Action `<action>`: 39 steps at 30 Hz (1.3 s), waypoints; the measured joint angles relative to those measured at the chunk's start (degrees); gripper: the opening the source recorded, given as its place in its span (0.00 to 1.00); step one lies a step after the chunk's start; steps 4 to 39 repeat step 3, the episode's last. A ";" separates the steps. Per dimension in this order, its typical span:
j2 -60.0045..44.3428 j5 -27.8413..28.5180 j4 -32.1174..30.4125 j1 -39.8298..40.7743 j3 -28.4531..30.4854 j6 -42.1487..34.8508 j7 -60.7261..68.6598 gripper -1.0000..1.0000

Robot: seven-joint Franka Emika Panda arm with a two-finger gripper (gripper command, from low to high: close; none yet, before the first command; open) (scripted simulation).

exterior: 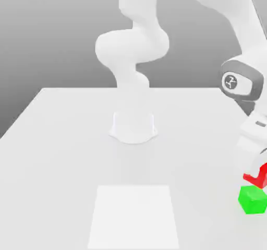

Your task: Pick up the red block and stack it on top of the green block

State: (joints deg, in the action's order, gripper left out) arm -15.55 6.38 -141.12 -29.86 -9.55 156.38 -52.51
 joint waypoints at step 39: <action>0.00 0.00 0.00 0.00 0.00 0.00 0.00 1.00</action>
